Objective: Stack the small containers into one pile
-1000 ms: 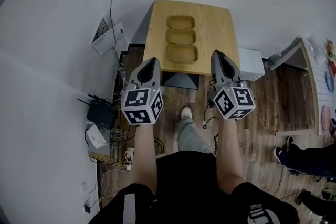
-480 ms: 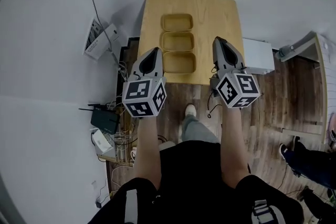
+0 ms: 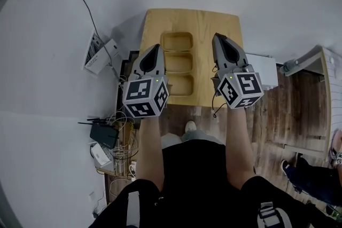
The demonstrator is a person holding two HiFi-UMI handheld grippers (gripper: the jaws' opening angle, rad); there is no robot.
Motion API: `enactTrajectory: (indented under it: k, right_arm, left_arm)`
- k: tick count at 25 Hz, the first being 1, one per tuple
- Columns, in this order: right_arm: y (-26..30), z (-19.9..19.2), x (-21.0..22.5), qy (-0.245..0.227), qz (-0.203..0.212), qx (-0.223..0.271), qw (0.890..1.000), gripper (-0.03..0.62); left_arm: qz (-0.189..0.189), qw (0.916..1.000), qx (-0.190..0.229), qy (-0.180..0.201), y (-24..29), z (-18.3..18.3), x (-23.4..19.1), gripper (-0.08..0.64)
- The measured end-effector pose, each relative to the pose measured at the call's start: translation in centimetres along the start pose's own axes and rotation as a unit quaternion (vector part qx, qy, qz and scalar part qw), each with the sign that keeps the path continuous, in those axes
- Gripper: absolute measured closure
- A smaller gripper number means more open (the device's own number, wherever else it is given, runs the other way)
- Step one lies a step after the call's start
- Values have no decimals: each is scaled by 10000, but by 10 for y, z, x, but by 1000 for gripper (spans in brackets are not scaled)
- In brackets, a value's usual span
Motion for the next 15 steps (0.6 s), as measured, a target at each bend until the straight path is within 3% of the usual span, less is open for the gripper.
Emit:
enactTrajectory:
  k: [7,15]
  right_arm:
    - [29,5,-3,57,111,44,9999,589]
    - [56,-33,-7,327,39,-404,9986,589]
  left_arm:
    - [61,10000,-18,5,14,12,-20,552]
    - [-35,9967,-797,-119,35,-23,-45,552]
Point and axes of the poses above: the fingertips, and each gripper's own axes: y forward along the fingers, x to its right, z out of its top, the point moved 2 cm from there along -y, backward along the fingers, and after that the axes turned 2 degrees about y, right-handed, at the moved point
